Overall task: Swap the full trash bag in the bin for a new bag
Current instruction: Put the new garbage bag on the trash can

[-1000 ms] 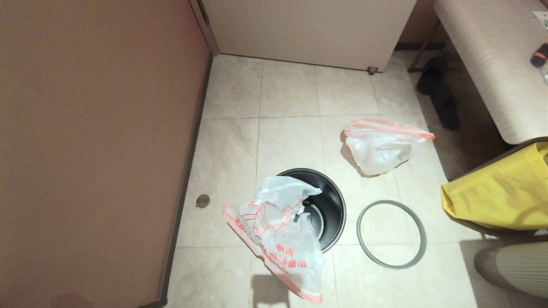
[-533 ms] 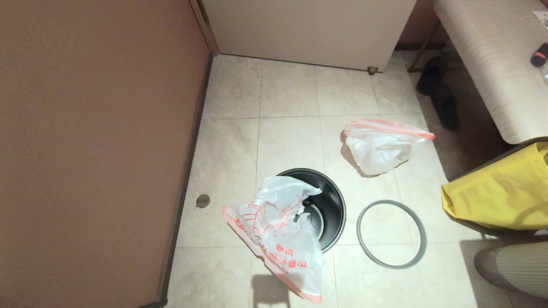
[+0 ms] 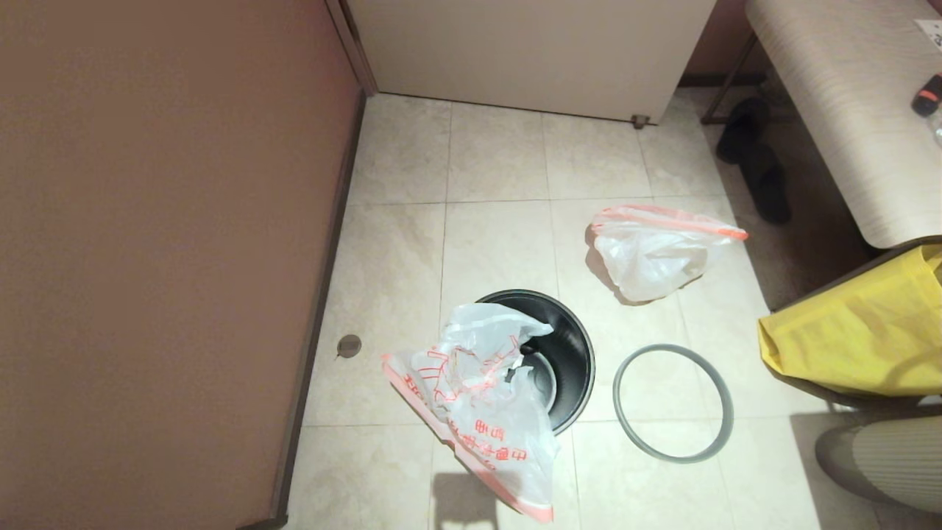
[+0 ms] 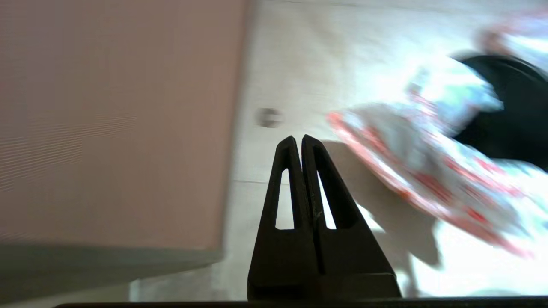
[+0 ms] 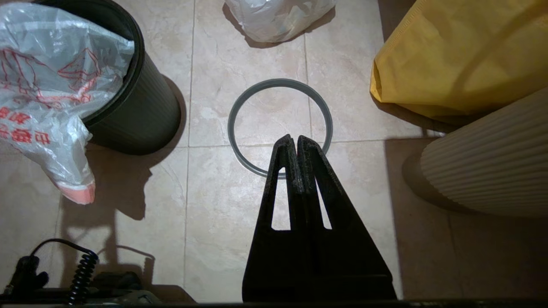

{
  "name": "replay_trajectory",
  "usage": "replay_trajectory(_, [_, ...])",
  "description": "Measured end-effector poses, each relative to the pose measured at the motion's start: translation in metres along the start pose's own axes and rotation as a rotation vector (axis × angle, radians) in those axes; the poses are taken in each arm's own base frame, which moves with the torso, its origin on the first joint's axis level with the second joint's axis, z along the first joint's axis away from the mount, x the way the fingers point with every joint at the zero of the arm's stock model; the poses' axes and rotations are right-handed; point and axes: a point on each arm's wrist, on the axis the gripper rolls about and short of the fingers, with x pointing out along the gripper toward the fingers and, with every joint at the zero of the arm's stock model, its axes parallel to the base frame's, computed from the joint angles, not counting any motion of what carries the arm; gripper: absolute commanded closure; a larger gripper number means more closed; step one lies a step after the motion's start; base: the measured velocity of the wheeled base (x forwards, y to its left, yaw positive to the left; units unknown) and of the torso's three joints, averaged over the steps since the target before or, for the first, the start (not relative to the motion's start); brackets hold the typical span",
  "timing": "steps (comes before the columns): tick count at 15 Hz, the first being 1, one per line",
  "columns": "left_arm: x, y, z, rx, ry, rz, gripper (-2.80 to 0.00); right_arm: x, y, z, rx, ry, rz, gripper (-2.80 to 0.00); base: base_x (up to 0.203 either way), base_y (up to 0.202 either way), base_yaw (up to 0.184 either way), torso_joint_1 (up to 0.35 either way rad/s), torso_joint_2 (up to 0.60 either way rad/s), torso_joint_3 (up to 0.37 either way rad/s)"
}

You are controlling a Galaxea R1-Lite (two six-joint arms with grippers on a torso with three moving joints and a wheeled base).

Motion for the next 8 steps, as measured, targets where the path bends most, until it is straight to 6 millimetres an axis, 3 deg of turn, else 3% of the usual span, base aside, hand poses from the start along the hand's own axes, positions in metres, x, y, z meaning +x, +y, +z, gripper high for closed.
replay_trajectory(4, [-0.001,-0.001,-0.002,-0.003,-0.009,-0.05,0.0,-0.002,0.0,0.002,-0.055,0.027,-0.005,0.0,0.0,0.0,0.0,0.0,0.0,0.0])
replay_trajectory(8, [-0.001,-0.001,-0.002,-0.008,-0.011,-0.049,0.0,-0.011,0.001,0.057,-0.048,-0.069,-0.015,0.0,0.0,0.0,0.0,0.0,0.0,0.0])
